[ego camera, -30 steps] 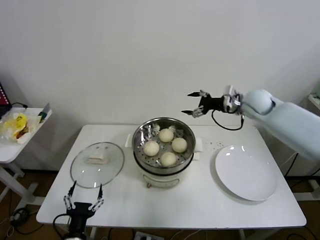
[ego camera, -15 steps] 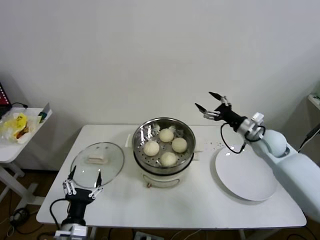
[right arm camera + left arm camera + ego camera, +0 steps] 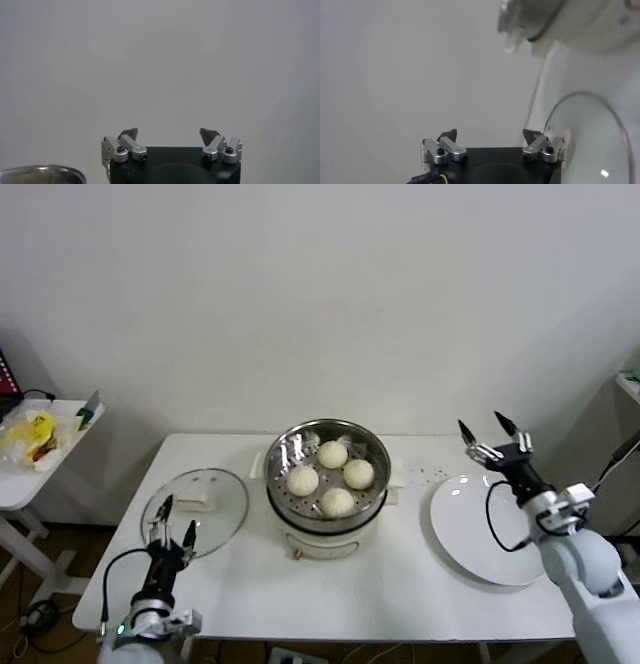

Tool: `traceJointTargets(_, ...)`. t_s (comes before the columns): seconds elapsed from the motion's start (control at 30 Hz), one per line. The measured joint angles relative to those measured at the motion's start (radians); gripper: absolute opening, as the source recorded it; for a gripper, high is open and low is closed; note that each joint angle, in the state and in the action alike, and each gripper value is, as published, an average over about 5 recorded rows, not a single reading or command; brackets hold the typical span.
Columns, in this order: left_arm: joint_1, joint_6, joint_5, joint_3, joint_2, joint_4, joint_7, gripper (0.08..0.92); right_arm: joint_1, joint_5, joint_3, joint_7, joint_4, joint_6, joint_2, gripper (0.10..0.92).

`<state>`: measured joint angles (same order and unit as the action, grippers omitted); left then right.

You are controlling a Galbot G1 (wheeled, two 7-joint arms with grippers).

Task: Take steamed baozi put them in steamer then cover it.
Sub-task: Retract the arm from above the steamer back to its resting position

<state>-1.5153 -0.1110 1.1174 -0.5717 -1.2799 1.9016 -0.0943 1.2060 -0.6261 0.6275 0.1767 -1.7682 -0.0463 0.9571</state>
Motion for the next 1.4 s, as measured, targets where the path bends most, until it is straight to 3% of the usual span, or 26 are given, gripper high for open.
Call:
traceJointTargets(0.7,0.324,0.108,0.285,0.014,0.031,-0.468,-0.022,0.823,0.262,0.123,0.274,0.013,-0.077,-0.002,0.168,0.823)
traceJointTargets(1.4,0.518,0.134,0.290,0.057,0.040,-0.702,-0.101,0.823,0.316,0.177,0.333,0.072,-0.053,-0.044,0.234,0.823)
